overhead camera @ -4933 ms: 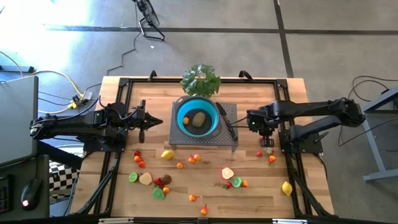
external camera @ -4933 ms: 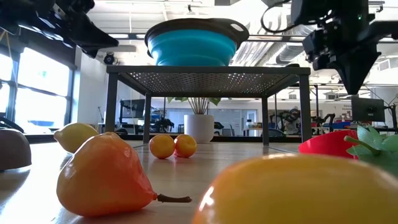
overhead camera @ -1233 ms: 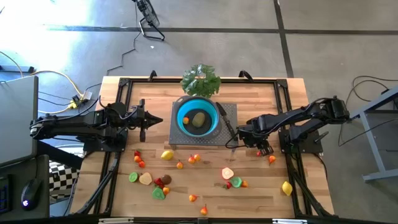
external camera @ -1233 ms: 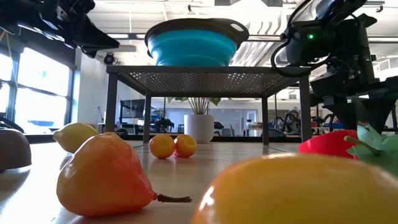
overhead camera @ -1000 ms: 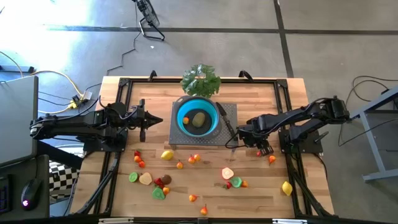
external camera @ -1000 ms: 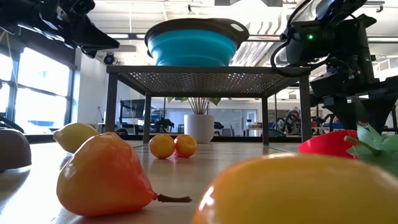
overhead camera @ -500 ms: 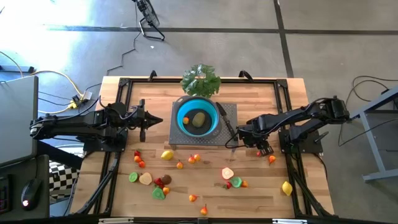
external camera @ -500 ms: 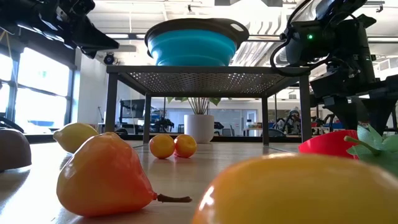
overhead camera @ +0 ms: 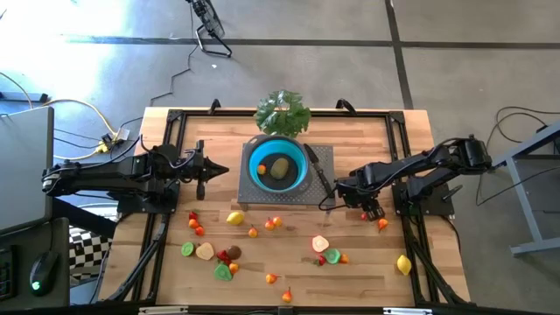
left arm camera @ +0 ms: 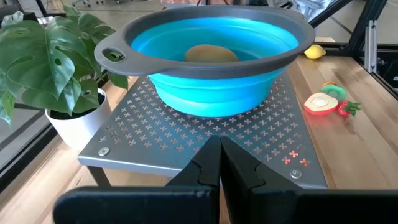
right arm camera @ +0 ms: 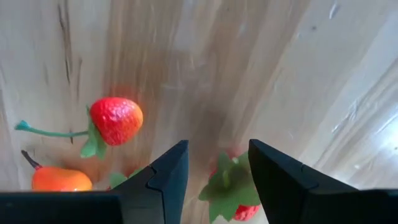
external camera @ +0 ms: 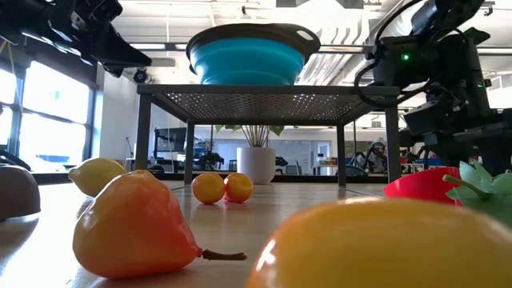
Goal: Pick & Place Fruit
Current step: Put the strawberry into the blue strainer bowl on to the shelf
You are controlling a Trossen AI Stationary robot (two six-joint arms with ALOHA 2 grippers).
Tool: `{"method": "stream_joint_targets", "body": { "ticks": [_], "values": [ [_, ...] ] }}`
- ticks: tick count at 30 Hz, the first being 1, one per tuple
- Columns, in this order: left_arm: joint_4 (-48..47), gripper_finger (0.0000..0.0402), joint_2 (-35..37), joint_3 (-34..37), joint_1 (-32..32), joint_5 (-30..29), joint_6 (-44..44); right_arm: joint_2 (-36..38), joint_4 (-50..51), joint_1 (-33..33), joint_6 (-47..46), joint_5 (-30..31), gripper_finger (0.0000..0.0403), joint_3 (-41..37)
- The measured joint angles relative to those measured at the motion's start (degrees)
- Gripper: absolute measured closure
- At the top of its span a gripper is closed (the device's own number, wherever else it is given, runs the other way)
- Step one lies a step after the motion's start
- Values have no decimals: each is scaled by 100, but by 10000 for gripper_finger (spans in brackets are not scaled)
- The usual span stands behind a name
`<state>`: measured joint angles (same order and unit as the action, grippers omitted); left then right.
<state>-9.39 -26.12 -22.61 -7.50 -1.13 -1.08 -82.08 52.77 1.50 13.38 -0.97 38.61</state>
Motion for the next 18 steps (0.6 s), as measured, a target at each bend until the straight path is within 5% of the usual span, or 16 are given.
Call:
{"method": "stream_joint_targets", "body": {
  "ticks": [18],
  "values": [
    [0, 402, 0, 0, 0, 0, -11, 0, 8, 0, -4, 258, 393, 0]
  ]
}}
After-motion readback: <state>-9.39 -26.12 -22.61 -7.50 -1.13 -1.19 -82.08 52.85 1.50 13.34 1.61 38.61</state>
